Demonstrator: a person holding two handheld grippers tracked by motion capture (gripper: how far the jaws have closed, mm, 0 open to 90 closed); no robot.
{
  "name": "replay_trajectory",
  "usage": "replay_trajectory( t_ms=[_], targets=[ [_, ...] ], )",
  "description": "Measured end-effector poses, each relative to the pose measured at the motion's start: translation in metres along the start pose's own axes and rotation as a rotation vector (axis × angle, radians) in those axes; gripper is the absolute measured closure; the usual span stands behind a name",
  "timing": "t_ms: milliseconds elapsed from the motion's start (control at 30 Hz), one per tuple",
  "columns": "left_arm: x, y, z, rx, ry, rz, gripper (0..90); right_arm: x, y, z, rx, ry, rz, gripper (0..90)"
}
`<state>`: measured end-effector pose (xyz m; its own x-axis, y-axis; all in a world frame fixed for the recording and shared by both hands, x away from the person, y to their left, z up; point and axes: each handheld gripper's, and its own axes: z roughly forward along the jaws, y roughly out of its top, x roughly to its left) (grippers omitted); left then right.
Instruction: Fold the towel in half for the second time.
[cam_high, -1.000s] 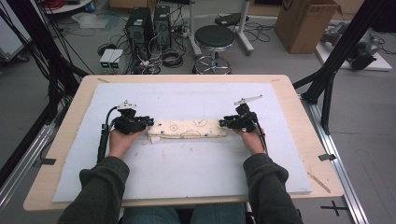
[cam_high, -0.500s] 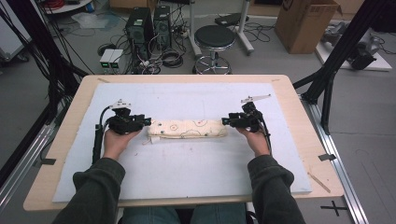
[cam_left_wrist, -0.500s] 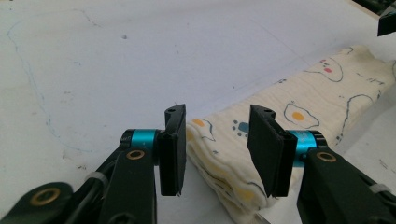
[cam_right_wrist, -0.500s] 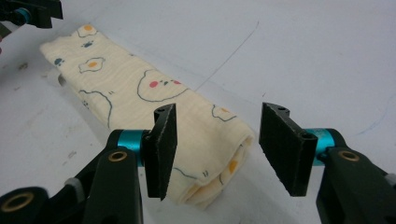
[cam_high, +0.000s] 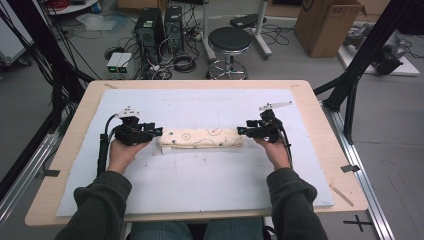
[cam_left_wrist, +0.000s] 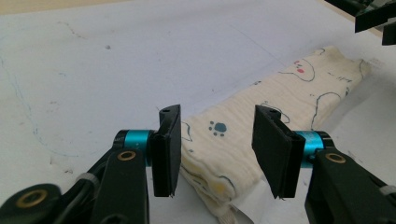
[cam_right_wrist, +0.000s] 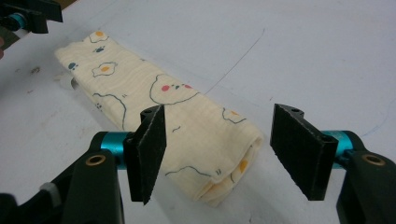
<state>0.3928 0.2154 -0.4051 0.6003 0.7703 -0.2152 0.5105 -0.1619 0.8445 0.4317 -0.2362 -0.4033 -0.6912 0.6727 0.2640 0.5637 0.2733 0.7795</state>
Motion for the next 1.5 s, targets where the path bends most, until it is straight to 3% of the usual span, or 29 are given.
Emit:
replay_trajectory(
  t_ms=[367, 967, 1500],
  targets=[
    [-0.006, 0.002, -0.002, -0.001, -0.010, 0.010, 50.7, 0.005, 0.001, 0.001, -0.003, 0.009, -0.013, 34.4],
    [-0.014, 0.004, -0.009, -0.014, -0.042, 0.035, 44.7, 0.013, 0.001, -0.003, -0.020, 0.012, 0.003, 21.6],
    [-0.023, 0.003, -0.023, -0.023, -0.045, 0.072, 38.1, 0.029, 0.002, -0.015, -0.034, 0.012, -0.044, 16.9]
  ],
)
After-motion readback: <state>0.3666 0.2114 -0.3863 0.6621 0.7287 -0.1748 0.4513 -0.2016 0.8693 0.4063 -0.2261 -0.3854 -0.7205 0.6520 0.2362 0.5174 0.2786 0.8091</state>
